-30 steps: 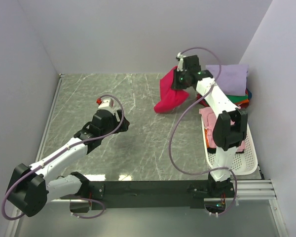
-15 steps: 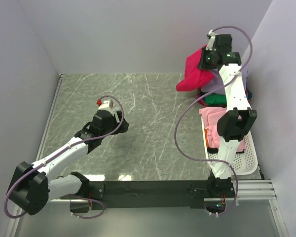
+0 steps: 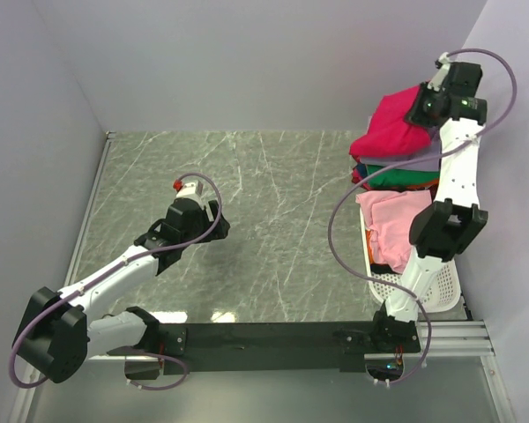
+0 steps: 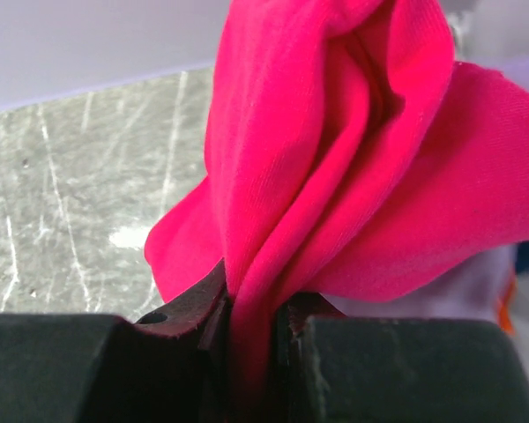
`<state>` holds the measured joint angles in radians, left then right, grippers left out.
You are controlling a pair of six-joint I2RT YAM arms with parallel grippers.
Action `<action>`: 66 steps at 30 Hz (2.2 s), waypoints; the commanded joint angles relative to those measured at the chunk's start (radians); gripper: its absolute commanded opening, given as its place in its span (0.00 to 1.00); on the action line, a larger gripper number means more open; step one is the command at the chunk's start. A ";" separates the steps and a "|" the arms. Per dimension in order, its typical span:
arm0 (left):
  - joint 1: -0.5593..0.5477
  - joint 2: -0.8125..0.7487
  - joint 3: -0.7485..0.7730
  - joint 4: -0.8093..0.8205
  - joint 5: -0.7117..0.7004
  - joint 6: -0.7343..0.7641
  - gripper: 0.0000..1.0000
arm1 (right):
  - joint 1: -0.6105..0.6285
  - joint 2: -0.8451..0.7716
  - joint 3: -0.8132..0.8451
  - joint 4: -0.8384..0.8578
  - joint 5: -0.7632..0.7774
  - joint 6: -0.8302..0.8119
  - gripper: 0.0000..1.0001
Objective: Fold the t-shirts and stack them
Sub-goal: Neatly place the folded tshirt to the corner
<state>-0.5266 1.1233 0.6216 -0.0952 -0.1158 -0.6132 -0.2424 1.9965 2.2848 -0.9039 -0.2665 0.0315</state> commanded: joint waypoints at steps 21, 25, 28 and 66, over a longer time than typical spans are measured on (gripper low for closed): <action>0.004 -0.002 -0.002 0.003 0.015 -0.005 0.80 | -0.035 -0.154 -0.303 0.278 0.254 0.056 0.58; 0.004 -0.007 0.003 -0.001 0.007 -0.005 0.80 | -0.037 -0.153 -0.327 0.296 0.256 0.061 0.84; 0.004 -0.007 0.004 -0.006 0.007 -0.007 0.80 | -0.035 -0.185 -0.369 0.324 0.265 0.064 0.87; 0.004 -0.213 0.075 -0.123 -0.085 -0.054 0.82 | 0.099 -1.102 -1.352 0.530 -0.063 0.237 0.95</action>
<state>-0.5266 0.9596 0.6445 -0.2115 -0.1581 -0.6579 -0.1986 0.9024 0.9752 -0.4252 -0.2115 0.2615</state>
